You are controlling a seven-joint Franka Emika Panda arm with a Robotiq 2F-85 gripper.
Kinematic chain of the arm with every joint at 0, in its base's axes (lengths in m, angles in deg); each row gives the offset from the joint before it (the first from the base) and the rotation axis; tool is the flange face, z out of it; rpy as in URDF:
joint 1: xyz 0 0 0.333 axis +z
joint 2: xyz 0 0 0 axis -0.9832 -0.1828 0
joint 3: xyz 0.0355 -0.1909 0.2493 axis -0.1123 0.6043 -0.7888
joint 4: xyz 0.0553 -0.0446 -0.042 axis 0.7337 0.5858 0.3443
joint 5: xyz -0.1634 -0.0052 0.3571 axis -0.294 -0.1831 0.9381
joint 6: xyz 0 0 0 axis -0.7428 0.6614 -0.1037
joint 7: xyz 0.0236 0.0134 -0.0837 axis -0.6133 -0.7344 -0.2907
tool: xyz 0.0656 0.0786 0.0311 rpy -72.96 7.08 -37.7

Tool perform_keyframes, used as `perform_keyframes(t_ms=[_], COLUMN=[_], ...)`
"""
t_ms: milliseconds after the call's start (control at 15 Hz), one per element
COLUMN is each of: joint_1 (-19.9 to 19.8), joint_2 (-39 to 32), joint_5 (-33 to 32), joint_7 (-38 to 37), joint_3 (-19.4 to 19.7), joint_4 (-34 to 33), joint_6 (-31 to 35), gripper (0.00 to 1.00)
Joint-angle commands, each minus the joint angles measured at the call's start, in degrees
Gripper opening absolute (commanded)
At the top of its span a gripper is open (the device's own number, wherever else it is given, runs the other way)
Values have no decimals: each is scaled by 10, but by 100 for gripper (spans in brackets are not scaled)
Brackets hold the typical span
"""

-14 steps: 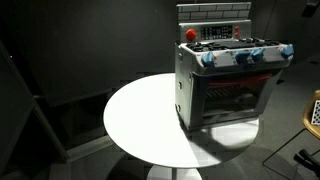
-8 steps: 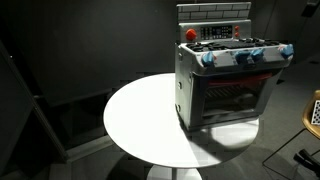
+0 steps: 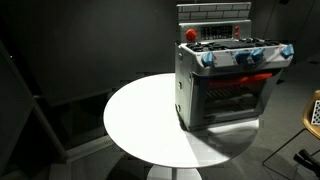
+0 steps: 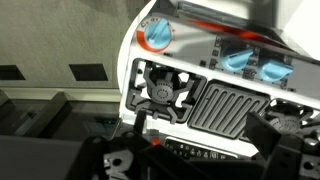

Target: Press the top right orange button on the stove

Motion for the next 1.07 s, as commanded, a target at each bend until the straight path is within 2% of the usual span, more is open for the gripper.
perform_keyframes(t_ms=[0, 600, 1000], joint_1=[-19, -45, -43], joint_2=[-60, -163, -219], joint_5=[-45, -145, -167], joint_7=[-43, -143, -174], joint_3=[-4, 9, 35], joint_4=[-56, -112, -145], joint_6=[34, 104, 107], gripper=[100, 100, 100])
